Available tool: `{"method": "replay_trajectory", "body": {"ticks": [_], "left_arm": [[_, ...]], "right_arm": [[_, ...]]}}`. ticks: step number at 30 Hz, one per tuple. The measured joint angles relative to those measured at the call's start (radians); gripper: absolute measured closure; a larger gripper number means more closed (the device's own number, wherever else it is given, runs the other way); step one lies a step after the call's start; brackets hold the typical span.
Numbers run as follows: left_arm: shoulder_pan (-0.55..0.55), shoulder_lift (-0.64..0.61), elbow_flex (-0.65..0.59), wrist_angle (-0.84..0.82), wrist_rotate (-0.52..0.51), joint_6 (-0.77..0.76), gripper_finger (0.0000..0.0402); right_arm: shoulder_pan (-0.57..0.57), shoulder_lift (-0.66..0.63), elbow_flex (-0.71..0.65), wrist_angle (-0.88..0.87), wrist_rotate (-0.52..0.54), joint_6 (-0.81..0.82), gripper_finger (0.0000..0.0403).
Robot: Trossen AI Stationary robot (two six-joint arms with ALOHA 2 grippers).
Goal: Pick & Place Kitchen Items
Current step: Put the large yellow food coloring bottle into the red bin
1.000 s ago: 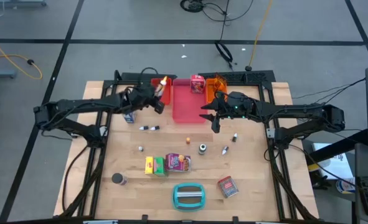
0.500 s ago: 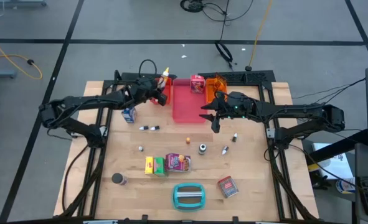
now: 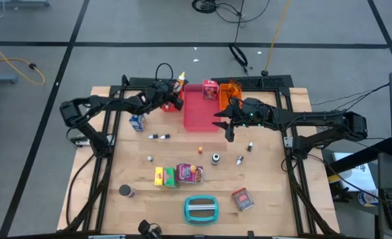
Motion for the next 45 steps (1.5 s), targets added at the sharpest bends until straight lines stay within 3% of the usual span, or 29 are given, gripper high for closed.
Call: {"method": "replay_trajectory", "body": {"ticks": [7,11,20,32,45], "left_arm": [[0.053,0.048,0.0,0.027,0.015,0.0,0.0282],[0.08,0.062,0.0,0.049,0.081,-0.004,0.0282],[0.093,0.064,0.0,0.079,0.082,0.005,0.0282],[0.094,0.162,0.0,0.171,0.032,0.022,0.0282],[0.093,0.217,0.0,0.176,0.046,0.072,0.0281]], "right_arm": [[0.0,0.0,0.0,-0.002,0.0,0.0,0.0238],[0.0,0.0,0.0,0.0,0.0,0.0,0.0238],[0.0,0.0,0.0,0.0,0.0,0.0,0.0238],[0.0,0.0,0.0,0.0,-0.001,0.007,0.0238],[0.0,0.0,0.0,0.001,0.0,0.0,0.0238]]}}
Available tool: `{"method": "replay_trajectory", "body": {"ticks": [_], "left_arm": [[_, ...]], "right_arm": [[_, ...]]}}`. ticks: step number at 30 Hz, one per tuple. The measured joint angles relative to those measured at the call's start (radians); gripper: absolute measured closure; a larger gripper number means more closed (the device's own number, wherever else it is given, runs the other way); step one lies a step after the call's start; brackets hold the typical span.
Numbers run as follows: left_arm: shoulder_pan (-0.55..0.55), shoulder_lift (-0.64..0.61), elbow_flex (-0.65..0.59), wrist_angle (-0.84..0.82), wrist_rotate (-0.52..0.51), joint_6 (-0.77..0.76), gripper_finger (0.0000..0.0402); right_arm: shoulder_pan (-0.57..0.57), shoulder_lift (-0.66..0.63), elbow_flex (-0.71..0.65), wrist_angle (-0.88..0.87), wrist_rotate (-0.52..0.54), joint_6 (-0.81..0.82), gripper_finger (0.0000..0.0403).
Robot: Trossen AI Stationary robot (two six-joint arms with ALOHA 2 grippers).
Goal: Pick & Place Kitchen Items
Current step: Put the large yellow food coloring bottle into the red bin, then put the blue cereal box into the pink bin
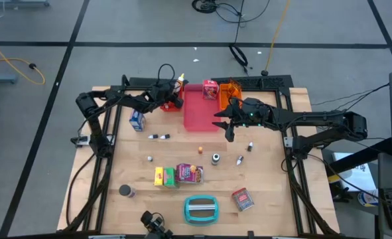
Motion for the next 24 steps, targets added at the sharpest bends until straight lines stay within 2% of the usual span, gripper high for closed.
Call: {"method": "replay_trajectory", "body": {"ticks": [4,16,24], "left_arm": [[0.0,0.0,0.0,0.004,0.01,0.004,0.0268],[-0.004,0.0,0.0,0.009,0.009,0.021,0.0179],[-0.004,-0.012,0.0,0.0,0.009,0.023,0.0172]], "right_arm": [[0.0,0.0,0.0,0.0,0.0,0.0,0.0238],[0.0,0.0,0.0,0.0,0.0,0.0,0.0238],[0.0,0.0,0.0,0.0,0.001,0.0,0.0238]]}}
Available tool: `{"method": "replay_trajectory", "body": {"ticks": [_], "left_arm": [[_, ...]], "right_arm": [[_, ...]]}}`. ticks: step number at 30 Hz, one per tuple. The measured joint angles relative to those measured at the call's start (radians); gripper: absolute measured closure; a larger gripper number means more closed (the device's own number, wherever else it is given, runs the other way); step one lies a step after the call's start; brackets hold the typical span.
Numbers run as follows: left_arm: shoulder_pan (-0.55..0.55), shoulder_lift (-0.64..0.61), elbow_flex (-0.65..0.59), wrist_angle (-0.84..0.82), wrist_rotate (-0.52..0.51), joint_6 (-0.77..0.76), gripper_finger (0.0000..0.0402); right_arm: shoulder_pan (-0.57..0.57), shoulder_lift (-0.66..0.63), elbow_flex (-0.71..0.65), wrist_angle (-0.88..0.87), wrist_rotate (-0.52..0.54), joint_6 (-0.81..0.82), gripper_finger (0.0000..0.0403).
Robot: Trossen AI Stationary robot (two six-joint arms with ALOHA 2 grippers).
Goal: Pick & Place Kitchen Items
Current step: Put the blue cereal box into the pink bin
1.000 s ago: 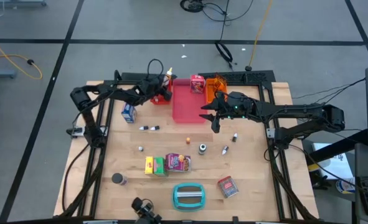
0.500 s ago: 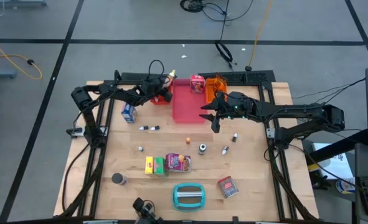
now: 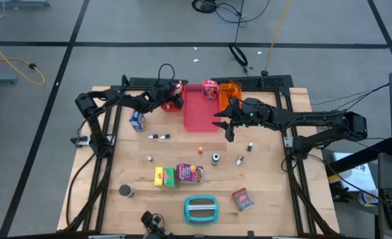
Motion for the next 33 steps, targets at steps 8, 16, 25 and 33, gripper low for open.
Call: {"method": "replay_trajectory", "body": {"ticks": [8,16,25,33], "left_arm": [[-0.012,-0.169,0.001,-0.129,-0.004,0.001,0.0172],[-0.035,-0.4,0.0,-0.486,-0.007,-0.05,0.0172],[-0.094,-0.605,0.0,-0.862,-0.017,-0.174,0.0172],[-0.165,-0.76,0.0,-1.17,-0.132,-0.321,0.0172]], "right_arm": [[0.0,0.0,0.0,0.0,0.0,0.0,0.0238],[0.0,0.0,0.0,0.0,0.0,0.0,0.0238],[0.0,0.0,0.0,0.0,0.0,0.0,0.0238],[0.0,0.0,0.0,0.0,0.0,0.0,0.0238]]}}
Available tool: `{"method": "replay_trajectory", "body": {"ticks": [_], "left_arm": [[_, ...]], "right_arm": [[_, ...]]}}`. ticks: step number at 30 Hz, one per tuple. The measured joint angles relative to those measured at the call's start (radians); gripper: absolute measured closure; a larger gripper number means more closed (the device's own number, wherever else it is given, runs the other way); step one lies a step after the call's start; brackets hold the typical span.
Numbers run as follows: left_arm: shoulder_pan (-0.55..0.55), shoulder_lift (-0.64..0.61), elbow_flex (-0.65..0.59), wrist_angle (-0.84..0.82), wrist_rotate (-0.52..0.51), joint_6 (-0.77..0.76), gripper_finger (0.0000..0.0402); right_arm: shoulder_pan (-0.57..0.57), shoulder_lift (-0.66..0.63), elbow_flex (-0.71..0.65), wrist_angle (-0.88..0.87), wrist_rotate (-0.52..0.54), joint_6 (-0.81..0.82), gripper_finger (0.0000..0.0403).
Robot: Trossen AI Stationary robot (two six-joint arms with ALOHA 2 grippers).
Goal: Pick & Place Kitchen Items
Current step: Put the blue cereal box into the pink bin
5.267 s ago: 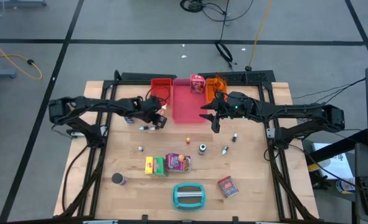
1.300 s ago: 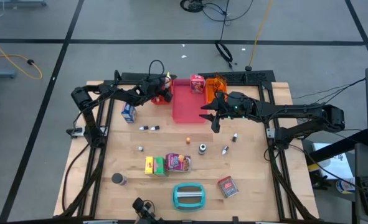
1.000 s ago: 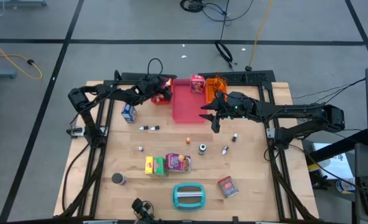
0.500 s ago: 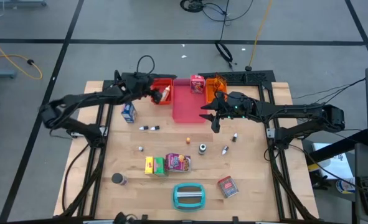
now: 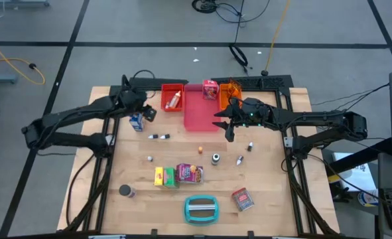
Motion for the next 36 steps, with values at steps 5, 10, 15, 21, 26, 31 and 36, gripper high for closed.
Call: {"method": "replay_trajectory", "body": {"ticks": [5,10,15,21,26,31,36], "left_arm": [[-0.043,-0.078,0.0,-0.127,0.0,-0.11,0.0172],[-0.071,-0.117,0.0,-0.24,-0.004,-0.177,0.0172],[-0.104,-0.123,0.0,-0.304,-0.019,-0.241,0.0172],[-0.139,-0.123,0.0,-0.356,-0.03,-0.317,0.0172],[-0.152,-0.122,0.0,-0.374,-0.053,-0.358,0.0172],[-0.165,-0.118,0.0,-0.375,-0.051,-0.406,0.0172],[-0.175,-0.072,0.0,-0.377,-0.053,-0.436,0.0172]], "right_arm": [[0.0,0.0,0.0,0.0,0.0,0.0,0.0238],[0.0,0.0,0.0,0.0,0.0,0.0,0.0238],[0.0,0.0,0.0,-0.004,0.0,0.0,0.0238],[0.0,0.0,0.0,-0.008,0.0,0.0,0.0238],[0.0,0.0,0.0,-0.008,0.0,0.0,0.0238],[0.0,0.0,0.0,-0.008,0.0,0.0,0.0238],[0.0,0.0,0.0,-0.008,0.0,0.0,0.0238]]}}
